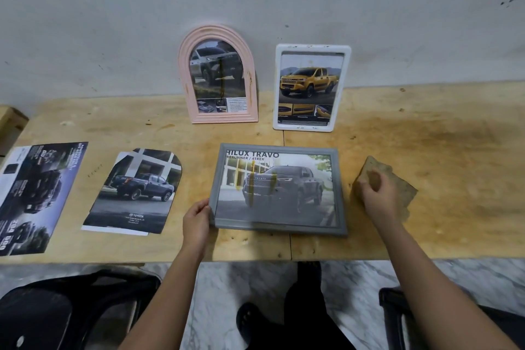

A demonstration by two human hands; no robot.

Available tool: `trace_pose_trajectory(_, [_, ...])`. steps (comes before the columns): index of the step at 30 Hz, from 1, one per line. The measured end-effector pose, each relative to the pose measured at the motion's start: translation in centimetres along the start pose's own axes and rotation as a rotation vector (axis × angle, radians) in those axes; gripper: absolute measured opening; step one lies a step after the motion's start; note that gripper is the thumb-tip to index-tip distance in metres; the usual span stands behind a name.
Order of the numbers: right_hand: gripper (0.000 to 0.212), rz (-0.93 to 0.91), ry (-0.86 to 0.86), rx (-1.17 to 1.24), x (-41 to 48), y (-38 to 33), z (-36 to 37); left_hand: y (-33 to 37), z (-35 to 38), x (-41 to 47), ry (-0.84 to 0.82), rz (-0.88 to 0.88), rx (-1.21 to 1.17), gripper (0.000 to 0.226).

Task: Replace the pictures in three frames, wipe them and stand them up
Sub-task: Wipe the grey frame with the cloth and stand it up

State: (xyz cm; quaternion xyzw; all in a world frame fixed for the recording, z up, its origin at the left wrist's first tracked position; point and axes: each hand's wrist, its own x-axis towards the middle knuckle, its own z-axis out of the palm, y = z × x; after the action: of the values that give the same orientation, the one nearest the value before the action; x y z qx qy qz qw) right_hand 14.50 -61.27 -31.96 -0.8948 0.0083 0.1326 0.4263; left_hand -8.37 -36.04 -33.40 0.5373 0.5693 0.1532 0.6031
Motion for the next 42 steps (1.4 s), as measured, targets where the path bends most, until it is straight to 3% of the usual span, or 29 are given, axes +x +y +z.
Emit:
trace_pose_trajectory(4, [0.072,-0.045,-0.129,-0.500,0.6,3.0,0.9,-0.8,0.2,-0.3,0.041,0.090,0.116,0.030])
trace_pose_trajectory(10, [0.049,-0.072,0.048,-0.729,0.7,3.6,2.3,-2.2,0.2,-0.8,0.048,0.204,0.251,0.036])
trace_pose_trajectory(13, [0.040,0.027,0.140,-0.608,1.4,2.6,2.4,-2.4,0.1,-1.2,0.041,0.214,0.233,0.036])
trace_pose_trajectory(17, [0.040,0.104,0.263,0.023,1.4,-0.8,2.1,-2.7,-0.2,-1.5,0.056,0.238,0.255,0.033])
trace_pose_trajectory(21, [0.029,-0.175,0.193,0.224,-0.9,-6.5,4.1,-3.1,-0.7,-1.7,0.104,0.246,0.268,0.028])
trace_pose_trajectory(24, [0.016,-0.550,-0.093,0.177,-2.9,-9.7,8.0,-3.3,-1.2,-1.6,0.134,0.246,0.273,0.024])
trace_pose_trajectory(26, [0.014,-0.738,-0.318,0.070,-4.2,-11.1,11.1,-3.2,-1.4,-1.5,0.150,0.233,0.262,0.021])
trace_pose_trajectory(28, [0.031,-1.006,-0.475,-0.136,-5.4,-12.0,14.7,-3.1,-1.5,-1.3,0.167,0.208,0.264,0.018])
trace_pose_trajectory(31, [0.046,-1.393,-0.612,-0.498,-6.8,-10.9,19.2,-2.9,-1.4,-1.1,0.183,0.173,0.268,0.009])
trace_pose_trajectory(33, [0.038,-1.568,-0.656,-0.621,-7.2,-8.5,20.8,-2.8,-1.6,-0.8,0.183,0.133,0.258,0.006])
trace_pose_trajectory(37, [0.044,-1.507,-0.798,-0.685,-6.7,-7.2,21.3,-2.8,-1.8,-0.3,0.189,0.119,0.246,0.006])
trace_pose_trajectory(42, [0.042,-1.523,-0.778,-0.674,-4.5,-9.8,22.6,-2.9,-1.5,-0.2,0.202,0.081,0.212,0.013])
